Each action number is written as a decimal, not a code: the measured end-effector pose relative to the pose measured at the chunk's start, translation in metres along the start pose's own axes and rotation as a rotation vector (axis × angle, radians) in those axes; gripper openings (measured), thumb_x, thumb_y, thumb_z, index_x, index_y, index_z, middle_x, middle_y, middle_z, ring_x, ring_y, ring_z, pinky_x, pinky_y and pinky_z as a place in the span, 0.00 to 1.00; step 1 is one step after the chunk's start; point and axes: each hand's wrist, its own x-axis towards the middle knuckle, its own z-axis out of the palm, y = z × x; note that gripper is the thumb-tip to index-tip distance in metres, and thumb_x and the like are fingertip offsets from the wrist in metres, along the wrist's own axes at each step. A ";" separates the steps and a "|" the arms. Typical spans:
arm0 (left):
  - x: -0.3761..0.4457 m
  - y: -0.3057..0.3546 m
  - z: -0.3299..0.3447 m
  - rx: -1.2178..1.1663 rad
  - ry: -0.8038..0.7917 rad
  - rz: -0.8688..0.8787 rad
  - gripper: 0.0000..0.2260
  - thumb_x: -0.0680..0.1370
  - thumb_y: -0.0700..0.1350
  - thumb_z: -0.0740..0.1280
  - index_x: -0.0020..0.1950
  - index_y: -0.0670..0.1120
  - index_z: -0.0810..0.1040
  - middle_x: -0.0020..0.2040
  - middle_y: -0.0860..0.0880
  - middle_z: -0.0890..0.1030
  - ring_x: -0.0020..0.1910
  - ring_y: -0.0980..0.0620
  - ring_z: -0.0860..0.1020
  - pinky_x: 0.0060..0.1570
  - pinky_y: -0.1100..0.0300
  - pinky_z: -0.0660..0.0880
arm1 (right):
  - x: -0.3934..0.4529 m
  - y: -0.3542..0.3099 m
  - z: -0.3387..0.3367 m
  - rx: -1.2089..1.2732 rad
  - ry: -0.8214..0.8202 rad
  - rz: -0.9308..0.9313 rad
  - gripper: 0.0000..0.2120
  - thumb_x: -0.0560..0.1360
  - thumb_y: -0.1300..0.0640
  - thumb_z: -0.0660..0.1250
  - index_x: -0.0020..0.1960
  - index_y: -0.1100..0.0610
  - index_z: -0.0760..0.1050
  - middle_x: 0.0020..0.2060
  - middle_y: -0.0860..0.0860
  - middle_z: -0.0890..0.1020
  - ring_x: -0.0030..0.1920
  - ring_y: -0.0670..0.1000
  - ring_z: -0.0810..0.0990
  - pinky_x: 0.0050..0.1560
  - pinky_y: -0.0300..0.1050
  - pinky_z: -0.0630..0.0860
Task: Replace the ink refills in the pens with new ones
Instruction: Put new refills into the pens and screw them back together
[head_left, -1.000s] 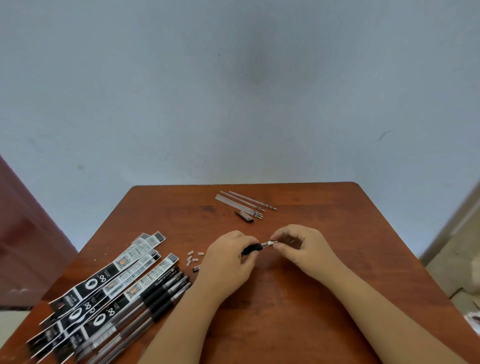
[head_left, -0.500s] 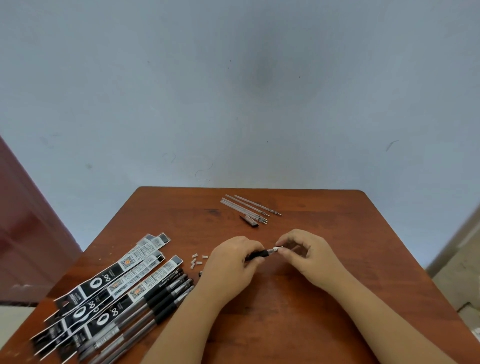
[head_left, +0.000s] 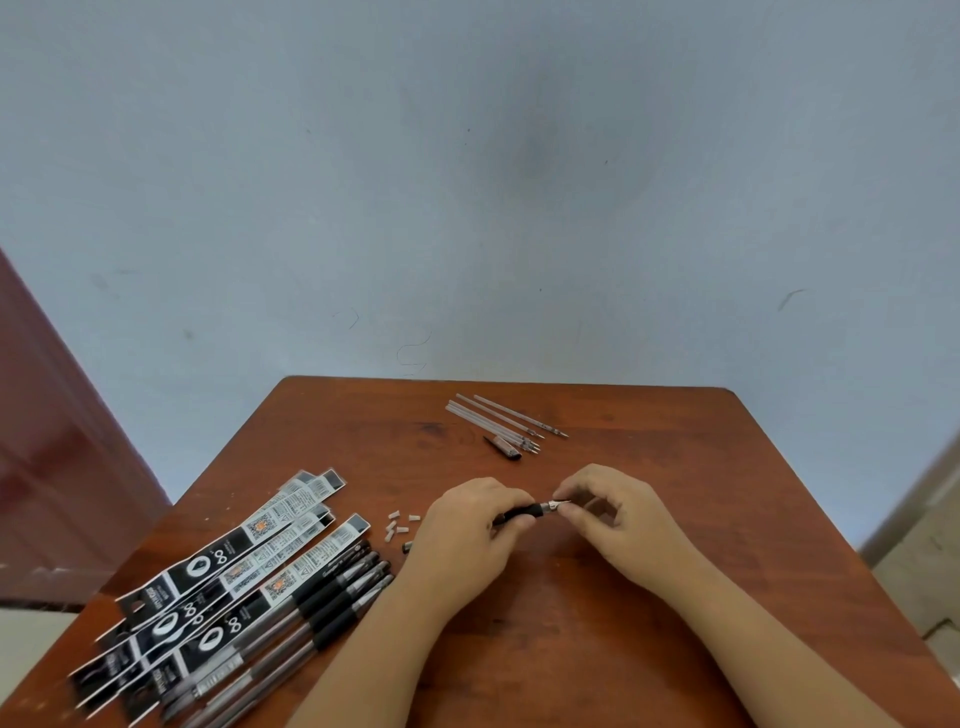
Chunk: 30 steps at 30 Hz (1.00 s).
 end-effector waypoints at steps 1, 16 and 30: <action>0.000 0.000 0.000 -0.004 0.004 0.003 0.09 0.76 0.44 0.64 0.55 0.48 0.79 0.48 0.50 0.80 0.47 0.56 0.74 0.46 0.67 0.67 | 0.000 0.000 0.000 -0.004 -0.002 -0.005 0.08 0.72 0.63 0.66 0.42 0.51 0.75 0.37 0.40 0.75 0.45 0.40 0.74 0.41 0.27 0.70; -0.001 0.000 0.000 -0.014 0.042 0.037 0.09 0.75 0.43 0.66 0.54 0.47 0.80 0.48 0.51 0.81 0.49 0.55 0.76 0.49 0.67 0.68 | 0.000 -0.003 -0.001 -0.030 0.011 -0.057 0.11 0.68 0.54 0.63 0.44 0.58 0.80 0.35 0.36 0.75 0.41 0.35 0.75 0.40 0.25 0.70; -0.003 0.001 -0.002 -0.011 0.023 0.047 0.15 0.71 0.47 0.60 0.53 0.46 0.80 0.48 0.50 0.82 0.49 0.54 0.77 0.49 0.66 0.69 | 0.001 -0.004 -0.002 -0.059 0.011 -0.075 0.11 0.69 0.52 0.62 0.42 0.57 0.80 0.34 0.35 0.73 0.42 0.35 0.74 0.40 0.26 0.70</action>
